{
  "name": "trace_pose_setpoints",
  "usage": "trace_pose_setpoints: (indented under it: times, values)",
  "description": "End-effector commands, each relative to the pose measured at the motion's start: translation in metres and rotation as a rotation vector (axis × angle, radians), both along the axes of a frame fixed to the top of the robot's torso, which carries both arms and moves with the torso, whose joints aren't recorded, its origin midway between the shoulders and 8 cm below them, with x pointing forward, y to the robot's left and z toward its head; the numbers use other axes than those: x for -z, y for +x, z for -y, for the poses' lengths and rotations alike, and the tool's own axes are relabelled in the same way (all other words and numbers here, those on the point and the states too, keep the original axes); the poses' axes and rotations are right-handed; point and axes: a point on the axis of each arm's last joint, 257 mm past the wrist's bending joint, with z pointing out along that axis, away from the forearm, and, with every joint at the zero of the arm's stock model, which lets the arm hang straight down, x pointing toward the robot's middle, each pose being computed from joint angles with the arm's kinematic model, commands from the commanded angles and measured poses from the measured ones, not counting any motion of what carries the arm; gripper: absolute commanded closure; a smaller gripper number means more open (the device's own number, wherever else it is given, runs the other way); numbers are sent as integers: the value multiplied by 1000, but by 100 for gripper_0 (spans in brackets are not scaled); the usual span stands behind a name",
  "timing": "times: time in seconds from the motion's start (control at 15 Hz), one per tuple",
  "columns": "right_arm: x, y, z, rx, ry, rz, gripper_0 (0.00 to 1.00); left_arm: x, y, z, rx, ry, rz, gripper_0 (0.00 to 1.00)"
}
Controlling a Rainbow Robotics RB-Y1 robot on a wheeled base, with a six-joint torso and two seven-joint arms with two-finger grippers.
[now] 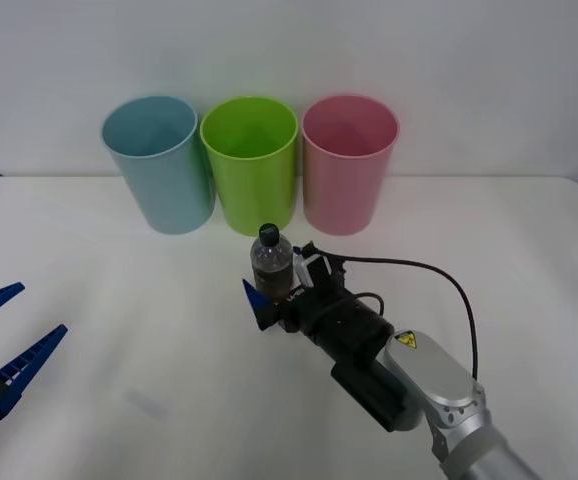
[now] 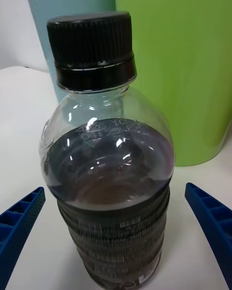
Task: Grasp the object on the table and drop it into the matching bin: aluminum can to the light blue bin, PET bottle to the pink bin.
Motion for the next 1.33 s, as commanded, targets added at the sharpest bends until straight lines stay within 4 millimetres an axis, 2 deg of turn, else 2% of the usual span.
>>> trace_pose_setpoints:
  times: [0.07, 0.8, 0.87, 0.93, 1.0, 1.07, 1.33]
  values:
    - [1, 5, -4, 8, -7, -2, 0, 0, 0, 0, 0, 0, 0, 0]
    - [0, 7, -9, 16, -10, 0, 0, 0, 0, 0, 0, 0, 0, 0]
    - [0, 7, -9, 16, -10, 0, 6, 0, 0, 0, 0, 0, 0, 0]
    - [0, 7, -10, 15, -8, 0, 39, 0, 0, 0, 0, 0, 0, 0]
    - [0, 7, -9, 16, -10, 0, 80, 0, 0, 0, 0, 0, 0, 0]
    - [0, 7, -9, 17, -9, 0, 98, 0, 0, 0, 0, 0, 0, 0]
    - [0, 6, -10, 12, -10, 2, 100, 0, 0, 0, 0, 0, 0, 0]
